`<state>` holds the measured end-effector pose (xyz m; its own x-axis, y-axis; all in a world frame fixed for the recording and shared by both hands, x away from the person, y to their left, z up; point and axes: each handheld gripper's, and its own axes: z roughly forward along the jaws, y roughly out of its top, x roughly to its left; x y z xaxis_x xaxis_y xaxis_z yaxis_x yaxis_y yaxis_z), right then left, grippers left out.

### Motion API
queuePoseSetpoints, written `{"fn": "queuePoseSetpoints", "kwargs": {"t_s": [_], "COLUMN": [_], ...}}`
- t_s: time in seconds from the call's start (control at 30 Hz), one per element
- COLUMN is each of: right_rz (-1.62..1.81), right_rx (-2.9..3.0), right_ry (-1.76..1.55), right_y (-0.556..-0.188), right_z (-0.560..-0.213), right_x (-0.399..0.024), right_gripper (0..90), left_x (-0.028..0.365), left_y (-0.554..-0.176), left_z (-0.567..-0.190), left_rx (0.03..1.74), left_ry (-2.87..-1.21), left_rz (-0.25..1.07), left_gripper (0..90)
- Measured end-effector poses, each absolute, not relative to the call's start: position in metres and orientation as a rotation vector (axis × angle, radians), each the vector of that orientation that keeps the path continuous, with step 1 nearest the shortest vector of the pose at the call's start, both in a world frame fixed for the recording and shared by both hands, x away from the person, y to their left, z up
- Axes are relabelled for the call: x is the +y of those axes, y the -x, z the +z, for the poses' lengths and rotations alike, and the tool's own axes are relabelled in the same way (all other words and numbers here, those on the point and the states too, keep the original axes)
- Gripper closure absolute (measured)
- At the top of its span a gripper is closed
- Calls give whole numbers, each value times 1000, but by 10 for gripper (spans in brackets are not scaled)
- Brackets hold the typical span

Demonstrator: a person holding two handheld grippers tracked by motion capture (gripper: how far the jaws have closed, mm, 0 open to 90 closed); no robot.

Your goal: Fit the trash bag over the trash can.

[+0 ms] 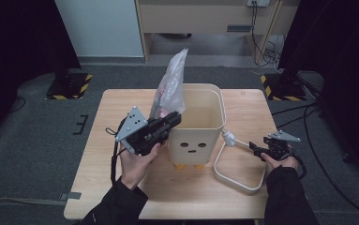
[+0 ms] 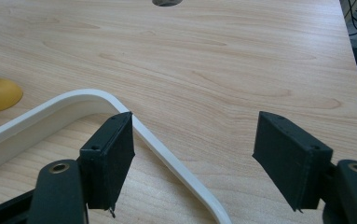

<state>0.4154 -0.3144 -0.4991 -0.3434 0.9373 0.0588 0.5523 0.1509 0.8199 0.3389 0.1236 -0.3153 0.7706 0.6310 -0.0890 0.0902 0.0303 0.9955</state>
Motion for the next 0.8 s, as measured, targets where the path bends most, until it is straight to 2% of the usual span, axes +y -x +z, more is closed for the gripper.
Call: {"fn": "queuePoseSetpoints", "kwargs": {"t_s": [0.07,0.2,0.3,0.53,0.63,0.7,0.8], "right_rz": [1077,1079,1081,1079,1080,1077,1077], "right_rx": [1962,1960,1958,1959,1957,1959,1959], "right_ry": [-1416,-1416,-1418,-1414,-1417,-1415,-1412], "right_y": [-415,-415,-415,-415,-415,-415,-415], "right_z": [-499,-499,-498,-498,-499,-499,-499], "right_x": [-314,-315,-315,-315,-315,-315,-315], "right_gripper": [284,284,284,284,285,285,285], "left_x": [121,119,121,127,131,133,136], "left_y": [-341,-340,-337,-331,-329,-329,-332], "left_z": [-318,-318,-317,-314,-313,-313,-315], "left_rx": [605,596,582,581,581,584,609], "left_ry": [-1505,-1481,-1462,-1437,-1419,-1416,-1412], "left_rz": [426,396,403,440,461,485,507], "left_gripper": [738,543,483,418,417,426,509]}}
